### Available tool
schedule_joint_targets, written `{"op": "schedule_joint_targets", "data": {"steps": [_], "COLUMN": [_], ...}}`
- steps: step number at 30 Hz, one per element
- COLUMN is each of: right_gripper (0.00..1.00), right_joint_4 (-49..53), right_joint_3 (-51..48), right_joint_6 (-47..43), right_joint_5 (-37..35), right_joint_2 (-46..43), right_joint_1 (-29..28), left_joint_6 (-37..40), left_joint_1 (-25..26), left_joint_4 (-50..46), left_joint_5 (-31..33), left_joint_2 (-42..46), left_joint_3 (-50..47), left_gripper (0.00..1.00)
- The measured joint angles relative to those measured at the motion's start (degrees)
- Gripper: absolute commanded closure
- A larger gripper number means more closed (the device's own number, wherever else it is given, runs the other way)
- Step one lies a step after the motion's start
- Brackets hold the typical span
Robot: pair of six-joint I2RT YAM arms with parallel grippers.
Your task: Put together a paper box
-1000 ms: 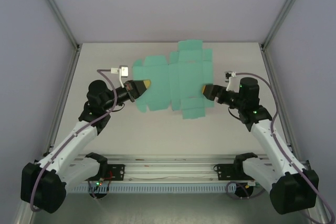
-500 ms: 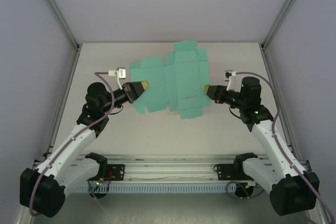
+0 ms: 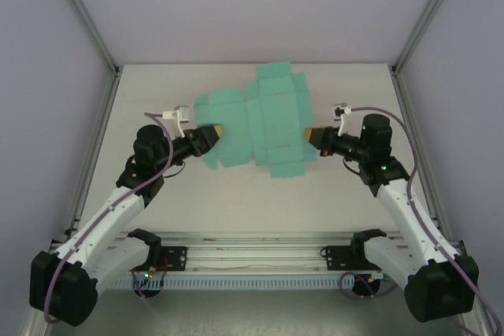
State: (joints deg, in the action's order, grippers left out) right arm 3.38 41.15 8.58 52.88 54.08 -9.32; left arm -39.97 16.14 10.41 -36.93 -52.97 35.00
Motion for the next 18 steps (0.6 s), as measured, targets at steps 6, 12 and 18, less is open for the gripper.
{"op": "schedule_joint_targets", "data": {"steps": [6,12,18], "right_gripper": [1.0,1.0,1.0], "right_joint_4": [3.2,9.6,11.1], "right_joint_3": [0.1,2.9,6.2], "right_joint_6": [-4.4,-10.7,-19.3], "right_joint_5": [-6.4,-18.4,-32.2], "right_joint_2": [6.7,18.5,27.5], "right_joint_1": [-0.4,-4.6,-10.4], "left_joint_6": [1.4,1.4,1.2], "left_joint_1": [0.0,0.0,0.0], "left_joint_4": [-12.6,-18.2,-19.0], "left_joint_5": [12.2,18.6,19.0], "left_joint_2": [0.0,-1.8,-6.2], "left_joint_3": [0.1,0.1,0.1], "left_gripper": [0.0,0.0,0.0]}}
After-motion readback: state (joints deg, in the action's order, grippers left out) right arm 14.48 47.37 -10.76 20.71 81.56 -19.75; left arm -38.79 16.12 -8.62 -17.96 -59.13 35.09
